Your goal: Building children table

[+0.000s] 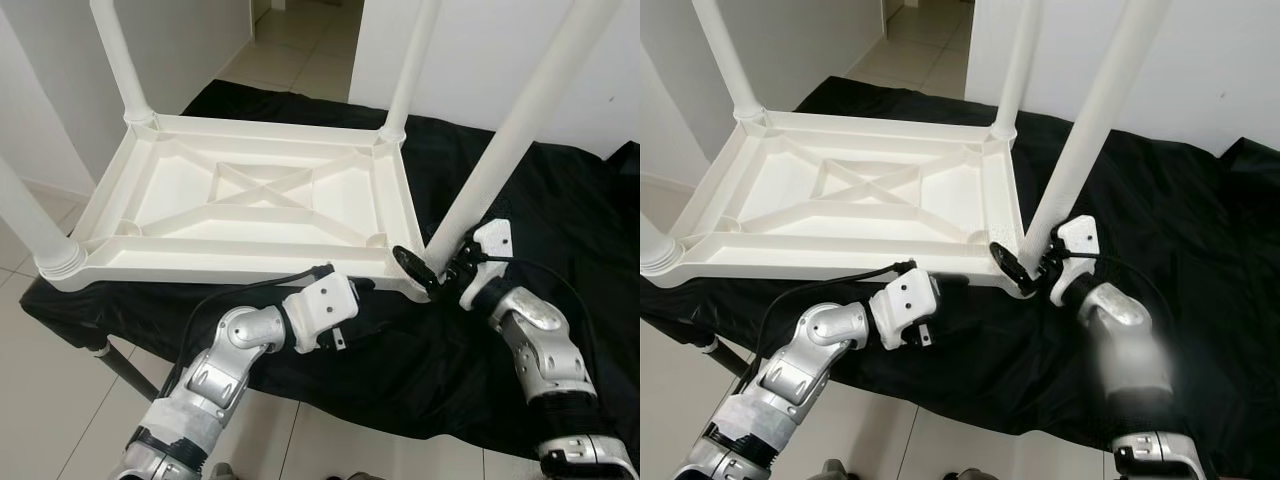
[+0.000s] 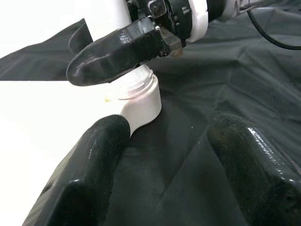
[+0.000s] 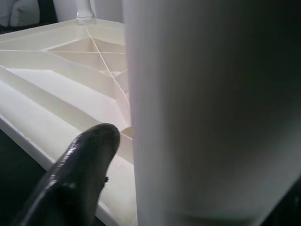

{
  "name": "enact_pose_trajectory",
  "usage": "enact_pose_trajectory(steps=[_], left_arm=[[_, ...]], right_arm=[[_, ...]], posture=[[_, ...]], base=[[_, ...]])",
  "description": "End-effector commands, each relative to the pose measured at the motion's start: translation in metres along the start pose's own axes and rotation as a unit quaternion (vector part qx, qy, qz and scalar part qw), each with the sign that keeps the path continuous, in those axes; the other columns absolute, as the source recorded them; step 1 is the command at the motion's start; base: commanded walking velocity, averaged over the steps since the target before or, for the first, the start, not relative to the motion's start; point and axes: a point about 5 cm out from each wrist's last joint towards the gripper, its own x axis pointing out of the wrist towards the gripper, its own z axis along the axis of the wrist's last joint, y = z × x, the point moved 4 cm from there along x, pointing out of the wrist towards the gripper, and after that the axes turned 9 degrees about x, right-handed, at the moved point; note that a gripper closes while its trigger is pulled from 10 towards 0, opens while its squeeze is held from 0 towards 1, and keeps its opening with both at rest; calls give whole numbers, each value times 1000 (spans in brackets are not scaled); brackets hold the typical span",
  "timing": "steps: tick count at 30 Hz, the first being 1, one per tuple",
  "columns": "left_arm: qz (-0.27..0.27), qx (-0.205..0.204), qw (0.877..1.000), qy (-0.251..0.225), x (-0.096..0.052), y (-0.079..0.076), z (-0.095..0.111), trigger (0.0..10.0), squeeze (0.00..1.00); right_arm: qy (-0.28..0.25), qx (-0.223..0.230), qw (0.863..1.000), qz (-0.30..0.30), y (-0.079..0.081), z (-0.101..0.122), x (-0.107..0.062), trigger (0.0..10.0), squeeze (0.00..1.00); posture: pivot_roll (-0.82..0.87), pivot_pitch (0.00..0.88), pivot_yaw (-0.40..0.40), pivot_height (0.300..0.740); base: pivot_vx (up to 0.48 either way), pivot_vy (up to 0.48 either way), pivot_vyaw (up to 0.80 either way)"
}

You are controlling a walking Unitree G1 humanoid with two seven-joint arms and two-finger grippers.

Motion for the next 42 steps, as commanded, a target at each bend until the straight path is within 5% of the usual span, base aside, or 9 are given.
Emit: enact_pose_trajectory(steps=[1,11,12,14,22,32,34,37,42], left_arm=[[19,5,1000,4,2,4,-1,10000,0],[22,2,1000,7,-1,2,-2,10000,0],[21,1,1000,7,-1,1,-2,10000,0],[21,0,1000,7,-1,1,-2,10000,0],[18,0,1000,7,-1,0,-2,10000,0],[18,1,1000,11,-5,1,-3,10000,0],[16,1,1000,12,-6,-1,-3,10000,0],[17,2,1000,15,-6,0,-4,10000,0],[19,3,1000,15,-7,1,-4,10000,0]], right_arm=[[9,2,1000,6,-1,-5,-1,0,0],[-2,37,999,-1,9,-12,-5,0,0],[-6,40,999,-12,11,-12,-4,8863,0],[-15,44,999,-26,14,-11,-4,10000,0],[-33,54,994,-84,16,-9,-2,10000,0],[-44,85,971,-218,26,-12,-2,10000,0],[-40,107,947,-299,29,-19,-5,10000,0],[-37,109,933,-342,33,-25,-7,10000,0],[-34,112,923,-367,35,-28,-10,10000,0]], posture=[[-9,89,-58,740],[-9,101,-63,740],[-10,104,-62,740],[-10,107,-59,740],[-6,113,-53,740],[9,115,-53,740],[17,114,-59,740],[23,113,-63,740],[26,113,-67,740]], base=[[0,0,0],[0,0,0],[0,0,0],[0,0,0],[0,0,0],[0,0,0],[0,0,0],[0,0,0],[0,0,0]])
